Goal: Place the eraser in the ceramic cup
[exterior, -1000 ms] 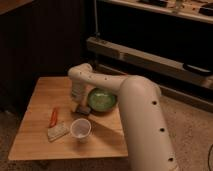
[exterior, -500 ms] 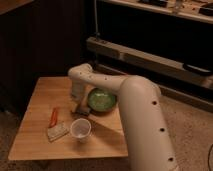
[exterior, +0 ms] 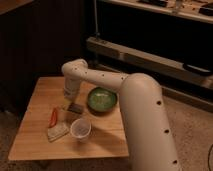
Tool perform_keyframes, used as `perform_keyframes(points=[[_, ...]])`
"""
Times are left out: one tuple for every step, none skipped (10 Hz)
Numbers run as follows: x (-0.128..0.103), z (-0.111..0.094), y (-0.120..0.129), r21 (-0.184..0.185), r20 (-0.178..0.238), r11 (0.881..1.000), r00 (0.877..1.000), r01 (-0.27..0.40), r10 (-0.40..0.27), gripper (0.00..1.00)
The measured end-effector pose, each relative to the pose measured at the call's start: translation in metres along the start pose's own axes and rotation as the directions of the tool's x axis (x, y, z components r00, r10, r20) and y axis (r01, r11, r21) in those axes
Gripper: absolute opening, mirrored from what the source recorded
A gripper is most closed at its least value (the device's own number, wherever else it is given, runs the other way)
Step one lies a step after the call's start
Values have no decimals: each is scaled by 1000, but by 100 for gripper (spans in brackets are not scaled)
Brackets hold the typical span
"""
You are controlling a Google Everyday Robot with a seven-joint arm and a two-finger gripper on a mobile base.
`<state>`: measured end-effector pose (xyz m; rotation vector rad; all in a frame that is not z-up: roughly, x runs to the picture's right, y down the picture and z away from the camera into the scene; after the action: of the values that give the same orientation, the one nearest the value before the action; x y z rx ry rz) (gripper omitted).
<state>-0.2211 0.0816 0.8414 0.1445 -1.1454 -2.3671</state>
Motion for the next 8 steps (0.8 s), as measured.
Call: perform_keyframes(points=[[3, -2, -2, 2, -6, 1000, 1000, 2, -2, 3], [6, -5, -5, 5, -16, 1000, 1000, 5, -5, 3], [8, -10, -7, 6, -29, 1000, 1000, 5, -5, 3], [10, -18, -8, 5, -45, 1000, 999, 5, -5, 3], [13, -27, -10, 0, -58, 1000, 998, 6, -6, 3], [15, -37, -11, -7, -70, 1000, 998, 6, -6, 3], [16, -43, -12, -13, -79, 1000, 997, 3, -4, 3], [17, -47, -12, -17, -85, 1000, 996, 1, -2, 3]])
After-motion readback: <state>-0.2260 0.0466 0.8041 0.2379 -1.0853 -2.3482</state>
